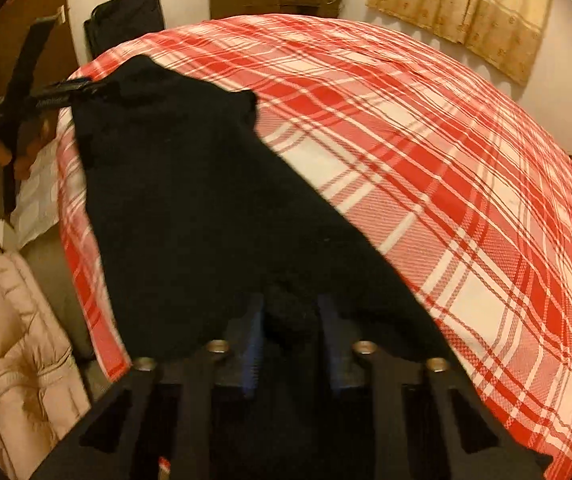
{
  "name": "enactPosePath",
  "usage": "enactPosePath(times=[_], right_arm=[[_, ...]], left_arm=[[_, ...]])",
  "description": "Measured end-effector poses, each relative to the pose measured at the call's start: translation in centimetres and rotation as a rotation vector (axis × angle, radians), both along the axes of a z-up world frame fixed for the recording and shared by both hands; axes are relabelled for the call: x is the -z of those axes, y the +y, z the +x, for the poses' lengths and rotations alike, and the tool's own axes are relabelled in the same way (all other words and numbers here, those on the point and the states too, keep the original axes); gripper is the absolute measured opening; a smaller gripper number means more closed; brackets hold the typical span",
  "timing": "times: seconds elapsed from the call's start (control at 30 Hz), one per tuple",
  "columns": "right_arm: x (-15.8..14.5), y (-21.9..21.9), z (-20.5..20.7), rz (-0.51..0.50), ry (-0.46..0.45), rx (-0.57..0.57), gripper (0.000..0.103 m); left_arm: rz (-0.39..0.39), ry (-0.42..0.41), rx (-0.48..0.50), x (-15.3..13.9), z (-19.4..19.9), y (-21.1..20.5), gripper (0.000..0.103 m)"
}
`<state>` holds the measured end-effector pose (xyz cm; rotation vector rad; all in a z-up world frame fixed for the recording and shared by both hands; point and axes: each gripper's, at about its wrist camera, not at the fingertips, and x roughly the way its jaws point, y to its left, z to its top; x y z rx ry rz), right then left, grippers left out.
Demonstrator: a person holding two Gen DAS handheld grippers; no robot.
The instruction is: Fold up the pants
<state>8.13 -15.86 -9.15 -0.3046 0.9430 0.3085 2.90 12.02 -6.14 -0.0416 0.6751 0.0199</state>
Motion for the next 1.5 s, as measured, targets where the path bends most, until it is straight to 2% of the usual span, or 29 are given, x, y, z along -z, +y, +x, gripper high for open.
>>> enactPosePath(times=[0.13,0.3,0.43,0.53,0.6,0.67,0.83,0.9,0.97,1.1,1.2,1.23,1.27,1.37,1.43,1.5], right_arm=[[-1.2,-1.0,-0.4,0.058,-0.04,0.069,0.017],[-3.7,-1.7,0.2,0.123,-0.142,0.139,0.017],[-2.3,-1.0,2.6,0.131,-0.128,0.149,0.017],[0.4,-0.3,3.7,0.102,-0.099,0.158,0.023],[0.0,-0.4,3.4,0.146,-0.121,0.172,0.036],[-1.2,-0.8,2.9,0.223,-0.13,0.202,0.041],[-7.4,-3.3,-2.5,0.319,-0.351,0.286,0.041],[-8.6,-5.6,-4.8,0.346,-0.388,0.356,0.041],[-8.3,-8.0,-6.8,0.379,-0.362,0.398,0.041],[-4.5,-10.2,-8.9,0.31,-0.283,0.517,0.041],[0.3,-12.5,-8.8,0.372,-0.184,0.596,0.041],[0.8,-13.0,-9.3,0.427,-0.227,0.6,0.042],[0.5,-12.9,-9.6,0.441,-0.263,0.603,0.042],[-1.5,-12.2,-9.7,0.407,-0.281,0.591,0.041],[-3.2,-11.9,-11.0,0.444,-0.352,0.579,0.041],[-4.2,-11.1,-11.1,0.469,-0.347,0.54,0.041]], left_arm=[[-0.019,0.002,-0.012,0.0,0.0,0.5,0.1],[-0.04,-0.002,-0.029,-0.2,-0.1,1.0,0.1],[-0.038,-0.008,-0.021,-0.5,-0.2,0.7,0.1],[-0.021,-0.012,-0.01,-0.6,-0.2,0.5,0.1],[-0.016,-0.011,-0.008,-0.6,-0.3,0.5,0.1],[-0.019,-0.01,-0.009,-0.6,-0.3,0.6,0.1],[-0.03,-0.014,-0.002,-0.8,-0.5,0.6,0.1],[-0.025,-0.024,0.007,-0.9,-0.7,0.3,0.1],[-0.024,-0.025,0.021,-0.9,-0.8,-0.1,0.1],[-0.029,-0.011,0.055,-0.6,-0.8,-1.5,0.1],[-0.024,0.0,0.081,-0.4,-1.0,-2.6,0.1],[-0.02,0.005,0.088,-0.4,-1.1,-3.0,0.1],[-0.015,0.006,0.092,-0.5,-1.3,-3.2,0.1],[0.008,-0.015,0.1,-1.0,-2.0,-3.5,0.1],[0.012,-0.023,0.097,-1.3,-2.2,-3.3,0.1],[0.002,-0.024,0.091,-1.4,-2.2,-3.1,0.1]])
